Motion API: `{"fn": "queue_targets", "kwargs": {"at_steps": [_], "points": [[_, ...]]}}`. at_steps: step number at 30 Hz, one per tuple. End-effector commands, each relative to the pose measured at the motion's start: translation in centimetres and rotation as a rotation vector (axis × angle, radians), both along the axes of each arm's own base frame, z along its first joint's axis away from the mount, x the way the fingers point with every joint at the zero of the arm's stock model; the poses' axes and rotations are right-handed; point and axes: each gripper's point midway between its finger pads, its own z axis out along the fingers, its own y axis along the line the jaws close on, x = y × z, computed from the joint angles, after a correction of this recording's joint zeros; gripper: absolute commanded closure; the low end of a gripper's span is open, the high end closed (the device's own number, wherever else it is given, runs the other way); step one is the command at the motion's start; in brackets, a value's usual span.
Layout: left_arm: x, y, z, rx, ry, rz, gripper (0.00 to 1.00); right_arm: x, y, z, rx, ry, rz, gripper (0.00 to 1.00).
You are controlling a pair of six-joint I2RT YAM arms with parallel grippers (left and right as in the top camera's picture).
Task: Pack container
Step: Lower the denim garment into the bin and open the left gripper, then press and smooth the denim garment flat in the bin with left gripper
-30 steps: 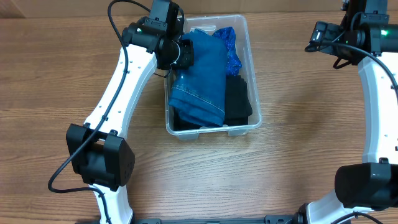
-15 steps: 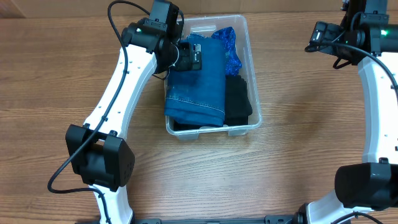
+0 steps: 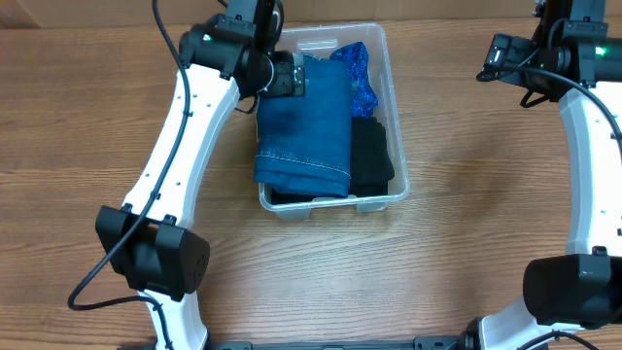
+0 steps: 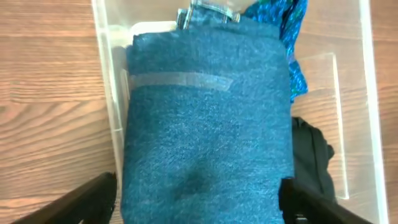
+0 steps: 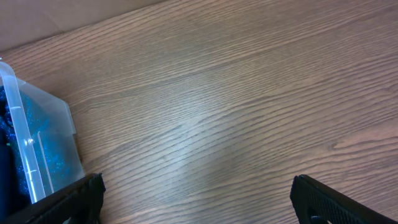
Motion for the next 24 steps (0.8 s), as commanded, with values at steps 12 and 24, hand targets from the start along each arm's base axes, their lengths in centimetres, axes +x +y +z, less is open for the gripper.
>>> {"fn": "queue_targets", "kwargs": {"at_steps": [12, 24], "points": [[-8.7, -0.2, -1.4, 0.268, 0.211, -0.045, 0.96, 0.0, -0.2, 0.4, -0.001, -0.012, -0.007, 0.00], [-9.9, 4.7, -1.6, 0.481, 0.247, 0.140, 0.96, 0.0, -0.2, 0.4, -0.001, -0.012, -0.007, 0.00]]}}
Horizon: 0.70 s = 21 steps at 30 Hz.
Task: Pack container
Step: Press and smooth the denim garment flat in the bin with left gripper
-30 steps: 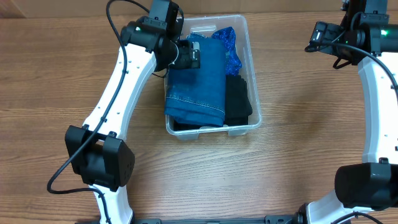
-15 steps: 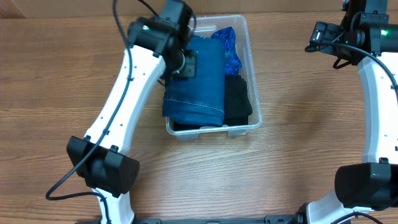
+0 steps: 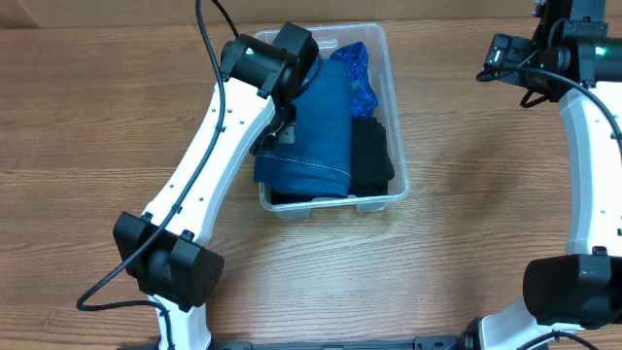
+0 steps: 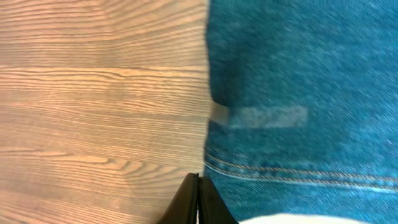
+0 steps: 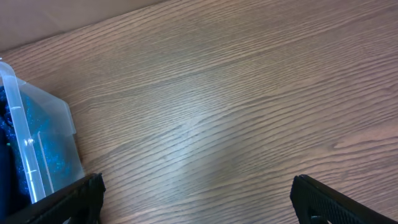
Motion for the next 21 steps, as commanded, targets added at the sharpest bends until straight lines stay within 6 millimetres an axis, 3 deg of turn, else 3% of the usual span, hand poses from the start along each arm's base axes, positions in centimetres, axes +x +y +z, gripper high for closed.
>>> {"fn": "queue_targets", "kwargs": {"at_steps": [1, 6, 11, 17, 21], "points": [[0.0, 1.0, 0.0, 0.040, -0.037, 0.052, 0.96, 0.0, -0.2, 0.4, -0.002, -0.013, -0.007, 0.00], [0.1, 0.9, -3.4, 0.050, -0.010, 0.052, 0.96, 0.0, -0.2, 0.4, -0.002, -0.013, -0.007, 0.00], [-0.2, 0.7, -4.5, 0.040, 0.013, 0.049, 0.96, 0.0, -0.2, 0.4, -0.002, -0.012, -0.007, 0.00], [0.0, -4.0, -5.2, -0.206, 0.055, -0.066, 0.96, 0.0, -0.2, 0.4, -0.002, -0.012, -0.007, 0.00], [0.2, -5.6, -5.1, -0.284, 0.055, -0.094, 0.96, 0.0, -0.2, 0.4, -0.002, -0.012, -0.007, 0.00]]}}
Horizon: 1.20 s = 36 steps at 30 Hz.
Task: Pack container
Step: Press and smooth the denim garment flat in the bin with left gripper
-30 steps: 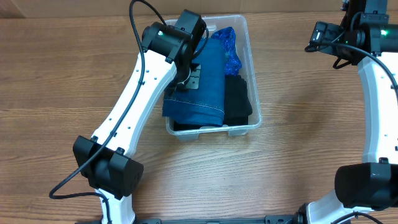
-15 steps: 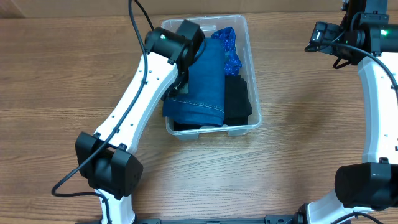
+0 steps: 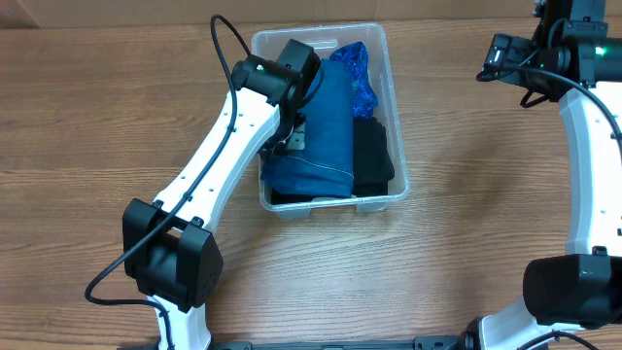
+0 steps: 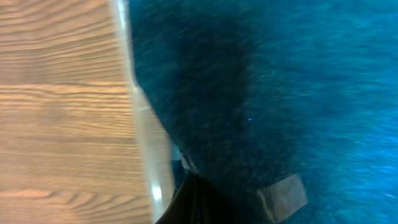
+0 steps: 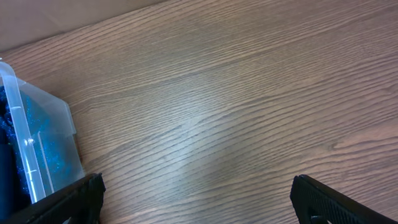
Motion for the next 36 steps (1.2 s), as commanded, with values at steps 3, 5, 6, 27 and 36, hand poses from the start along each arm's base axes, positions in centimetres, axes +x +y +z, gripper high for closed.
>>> {"fn": "queue_targets", "kwargs": {"at_steps": [3, 5, 6, 27, 36], "points": [[-0.9, -3.7, 0.5, -0.205, 0.040, -0.080, 0.96, 0.0, -0.2, 0.4, -0.002, -0.011, -0.007, 0.00], [-0.7, -4.4, 0.7, -0.239, 0.035, -0.093, 0.96, 0.0, -0.2, 0.4, -0.002, -0.012, -0.007, 0.00], [-0.6, -4.3, 0.7, -0.234, 0.030, -0.092, 0.96, 0.0, -0.2, 0.4, -0.002, -0.011, -0.007, 0.00], [2.5, -1.5, 10.7, -0.075, -0.249, -0.067, 0.96, 0.0, -0.2, 0.4, -0.002, -0.011, -0.007, 0.00], [0.5, -2.7, -0.9, -0.080, -0.048, -0.080, 0.96, 0.0, -0.2, 0.4, -0.002, -0.011, -0.007, 0.00]]}}
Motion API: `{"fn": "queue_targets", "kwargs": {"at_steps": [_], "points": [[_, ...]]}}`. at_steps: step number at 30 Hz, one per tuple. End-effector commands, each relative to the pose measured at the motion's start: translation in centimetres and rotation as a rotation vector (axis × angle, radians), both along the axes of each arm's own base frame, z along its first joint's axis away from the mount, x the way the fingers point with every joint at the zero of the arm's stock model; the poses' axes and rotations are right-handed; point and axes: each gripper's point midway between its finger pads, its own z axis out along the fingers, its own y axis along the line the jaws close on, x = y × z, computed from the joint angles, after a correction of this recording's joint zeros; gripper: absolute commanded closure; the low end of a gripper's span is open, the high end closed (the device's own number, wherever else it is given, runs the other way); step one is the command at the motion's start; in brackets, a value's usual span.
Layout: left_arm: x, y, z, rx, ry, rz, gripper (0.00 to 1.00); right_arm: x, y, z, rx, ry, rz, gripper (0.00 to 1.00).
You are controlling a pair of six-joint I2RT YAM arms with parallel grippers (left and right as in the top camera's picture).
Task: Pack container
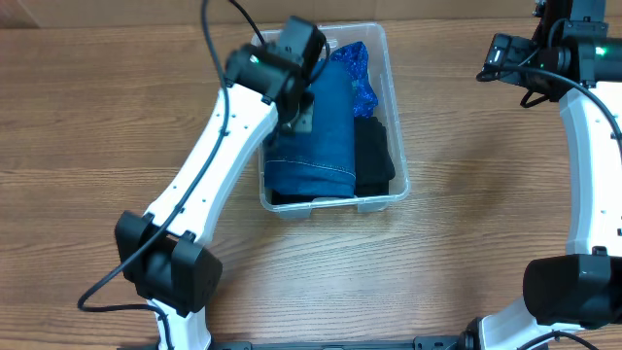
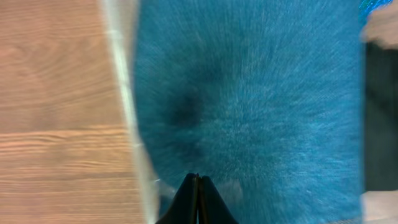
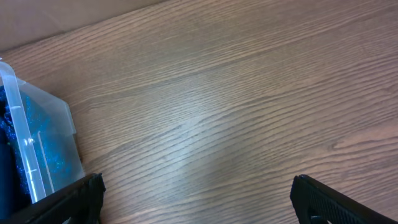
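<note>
A clear plastic bin (image 1: 393,107) stands on the table's far middle. Folded blue jeans (image 1: 316,136) fill its left side, lying inside the walls. A black garment (image 1: 372,156) lies along the right, and a patterned blue cloth (image 1: 358,70) sits at the far right corner. My left gripper (image 2: 198,180) is shut, empty, just above the jeans (image 2: 261,106) by the bin's left wall (image 2: 121,93). The view there is blurred. My right gripper (image 3: 196,193) hangs open and empty over bare wood at the far right, its arm (image 1: 544,58) away from the bin (image 3: 37,137).
Wood-grain table (image 1: 486,243) all round the bin. My left arm (image 1: 209,165) reaches diagonally from the front left to the bin. A cardboard-coloured wall runs along the far edge.
My left gripper, still shut, has lifted off the jeans' left edge and sits higher over the bin. The jeans now lie inside the left wall. The right arm has not moved.
My left gripper hung open above the jeans, whose left edge overhung the bin wall. Then it was shut at that overhanging edge, then pressed down against it inside the wall. Now the jeans sit within the bin and the gripper is raised.
</note>
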Motion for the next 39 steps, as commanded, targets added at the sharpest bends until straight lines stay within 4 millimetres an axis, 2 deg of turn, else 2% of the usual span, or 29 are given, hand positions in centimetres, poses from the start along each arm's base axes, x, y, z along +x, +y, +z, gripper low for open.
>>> {"fn": "queue_targets", "kwargs": {"at_steps": [1, 6, 7, 9, 11, 13, 15, 16, 17, 19, 20, 22, 25, 30, 33, 35, 38, 39], "points": [[-2.3, -0.9, -5.6, -0.031, 0.117, -0.026, 0.96, 0.0, -0.2, 0.4, -0.002, -0.012, -0.007, 0.00], [-5.0, -0.7, -14.3, -0.064, 0.185, -0.036, 0.96, 0.0, -0.2, 0.4, -0.002, -0.011, -0.007, 0.00], [-5.7, -0.7, -15.2, -0.075, 0.204, -0.038, 0.96, 0.0, -0.2, 0.4, -0.002, -0.012, -0.007, 0.00], [-6.2, -0.6, -15.7, -0.077, 0.221, -0.039, 0.96, 0.0, -0.2, 0.4, -0.002, -0.012, -0.007, 0.00], [-6.0, -0.8, -15.2, -0.081, 0.213, -0.040, 0.96, 0.0, -0.2, 0.4, -0.002, -0.012, -0.007, 0.00], [-5.1, -1.2, -13.3, -0.088, 0.198, -0.042, 0.96, 0.0, -0.2, 0.4, -0.002, -0.011, -0.007, 0.00], [-3.6, -2.0, -9.1, -0.102, 0.168, -0.048, 0.96, 0.0, -0.2, 0.4, -0.002, -0.011, -0.007, 0.00], [-2.7, -2.4, -5.8, -0.112, 0.136, -0.067, 0.96, 0.0, -0.2, 0.4, -0.002, -0.011, -0.007, 0.00], [-2.3, -2.6, -3.9, -0.119, 0.117, -0.076, 0.96, 0.0, -0.2, 0.4, -0.002, -0.011, -0.007, 0.00], [-2.3, -2.6, -1.3, -0.121, 0.103, -0.076, 0.94, 0.0, -0.2, 0.4, -0.002, -0.011, -0.007, 0.00], [-2.5, -2.4, -0.9, -0.114, 0.109, -0.075, 0.93, 0.0, -0.2, 0.4, -0.002, -0.012, -0.007, 0.00], [-3.5, -1.7, -1.2, -0.088, 0.153, -0.069, 0.92, 0.0, -0.2, 0.4, -0.002, -0.011, -0.007, 0.00], [-4.8, -0.2, -3.1, -0.011, 0.212, -0.054, 0.88, 0.0, -0.2, 0.4, -0.002, -0.011, -0.007, 0.00], [-7.4, 1.2, -8.4, 0.045, 0.324, -0.047, 0.89, 0.0, -0.2, 0.4, -0.002, -0.011, -0.007, 0.00], [-8.6, 1.7, -11.1, 0.057, 0.359, -0.046, 0.96, 0.0, -0.2, 0.4, -0.002, -0.011, -0.007, 0.00], [-8.1, 1.1, -10.6, 0.026, 0.340, -0.051, 0.96, 0.0, -0.2, 0.4, -0.002, -0.011, -0.007, 0.00], [-5.1, -0.9, -6.1, -0.050, 0.224, -0.071, 0.96, 0.0, -0.2, 0.4, -0.002, -0.012, -0.007, 0.00], [-4.0, -1.4, -3.7, -0.076, 0.167, -0.086, 0.94, 0.0, -0.2, 0.4, -0.002, -0.011, -0.007, 0.00]]}}
